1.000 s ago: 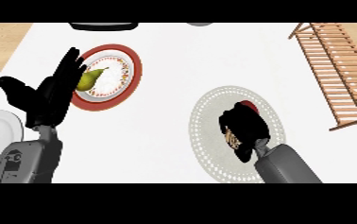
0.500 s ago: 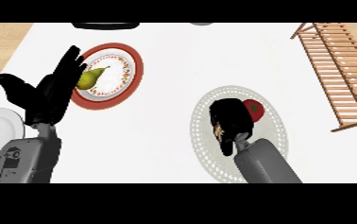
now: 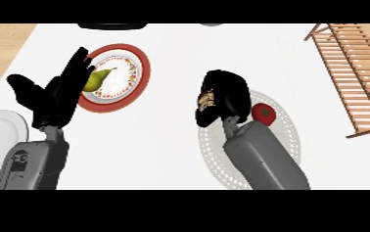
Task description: Pick the cupcake from the placemat and place it in the tiered shelf
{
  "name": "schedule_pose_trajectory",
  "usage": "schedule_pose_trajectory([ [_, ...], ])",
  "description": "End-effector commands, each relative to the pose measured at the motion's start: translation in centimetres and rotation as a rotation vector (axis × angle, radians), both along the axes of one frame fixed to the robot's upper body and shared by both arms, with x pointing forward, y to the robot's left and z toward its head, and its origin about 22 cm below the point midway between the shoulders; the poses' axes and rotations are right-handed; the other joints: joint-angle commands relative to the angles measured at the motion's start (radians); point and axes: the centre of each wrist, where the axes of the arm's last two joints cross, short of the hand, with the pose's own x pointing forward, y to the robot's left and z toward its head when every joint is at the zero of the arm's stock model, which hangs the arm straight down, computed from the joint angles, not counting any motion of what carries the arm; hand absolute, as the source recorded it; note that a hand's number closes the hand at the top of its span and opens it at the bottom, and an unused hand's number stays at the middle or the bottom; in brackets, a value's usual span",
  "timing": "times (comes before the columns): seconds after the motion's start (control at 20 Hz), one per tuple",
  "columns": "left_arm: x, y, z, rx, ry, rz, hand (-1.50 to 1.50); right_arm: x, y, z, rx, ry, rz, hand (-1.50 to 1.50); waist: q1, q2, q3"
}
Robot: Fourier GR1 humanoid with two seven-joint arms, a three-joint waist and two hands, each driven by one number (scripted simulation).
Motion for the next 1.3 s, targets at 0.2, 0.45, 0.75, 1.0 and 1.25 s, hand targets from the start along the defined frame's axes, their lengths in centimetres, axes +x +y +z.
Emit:
schedule_pose_trajectory([
  [0.2,1.0,1.3,0.4,-0.001,0.0,0.036,0.0,-1.3,1.8,8.8,0.184,-0.347,-0.158,1.5,-0.031,-0.005,-0.001],
  [0.45,-2.3,0.4,-0.3,0.013,-0.009,0.02,0.0,-2.5,1.2,14.3,0.222,-0.417,-0.287,1.5,-0.02,-0.01,-0.001],
  [0.75,-0.7,1.8,0.4,-0.012,0.0,0.041,0.0,-0.9,-5.3,19.3,0.095,-0.457,-0.395,1.5,-0.032,-0.006,-0.001],
  [1.0,-0.6,1.6,-1.4,0.001,0.006,0.03,0.0,-0.2,-9.3,20.9,0.106,-0.448,-0.484,1.5,-0.033,-0.003,-0.001],
  [1.25,-0.9,1.6,-0.6,0.003,-0.012,0.028,0.0,-0.7,-15.0,19.9,0.046,-0.456,-0.574,1.5,-0.033,-0.004,0.0],
])
